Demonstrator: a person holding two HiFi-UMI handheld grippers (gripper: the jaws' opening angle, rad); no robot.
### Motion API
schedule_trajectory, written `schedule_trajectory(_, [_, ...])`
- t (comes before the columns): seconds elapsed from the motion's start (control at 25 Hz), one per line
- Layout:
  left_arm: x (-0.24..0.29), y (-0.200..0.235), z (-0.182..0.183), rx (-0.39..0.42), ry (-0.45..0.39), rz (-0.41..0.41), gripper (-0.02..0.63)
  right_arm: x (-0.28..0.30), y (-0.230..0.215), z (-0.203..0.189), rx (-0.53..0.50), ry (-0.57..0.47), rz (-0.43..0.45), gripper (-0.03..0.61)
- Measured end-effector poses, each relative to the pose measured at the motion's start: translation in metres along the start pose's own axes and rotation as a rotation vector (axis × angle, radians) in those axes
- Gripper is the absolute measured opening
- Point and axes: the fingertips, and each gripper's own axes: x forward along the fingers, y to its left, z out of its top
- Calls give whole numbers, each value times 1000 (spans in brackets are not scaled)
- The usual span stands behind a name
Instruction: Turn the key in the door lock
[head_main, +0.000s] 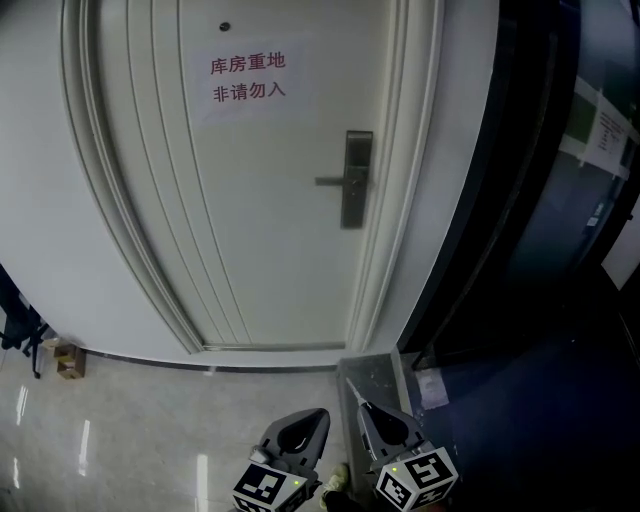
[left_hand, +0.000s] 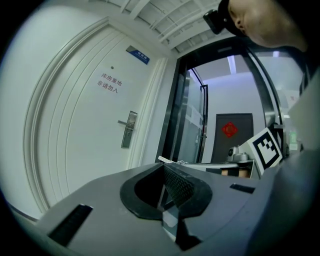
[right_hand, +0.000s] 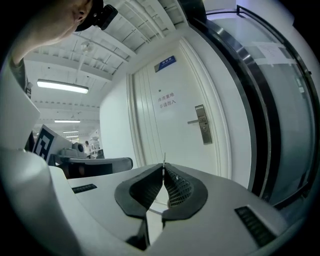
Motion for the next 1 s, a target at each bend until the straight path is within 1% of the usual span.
schedule_trajectory(0.16, [48,16,14,-4,-7,24,5,33,-40,17,-5,5,23,18])
schedule_trajectory(0.32, [91,32,29,-5,-25,56,5,61,-72,31,-1,20,48,18])
schedule_trajectory(0.56, [137,41,35,1,-15,64,5,89,-112,40,-5,18,61,18])
schedule_trajectory(0.8, [166,52,41,8,-14,60,5,123,-144,60,-68,3,39,18])
schedule_trajectory(1.0, [188,70,44,18,-12,38,5,163,-174,92,-133,-56,-6,18])
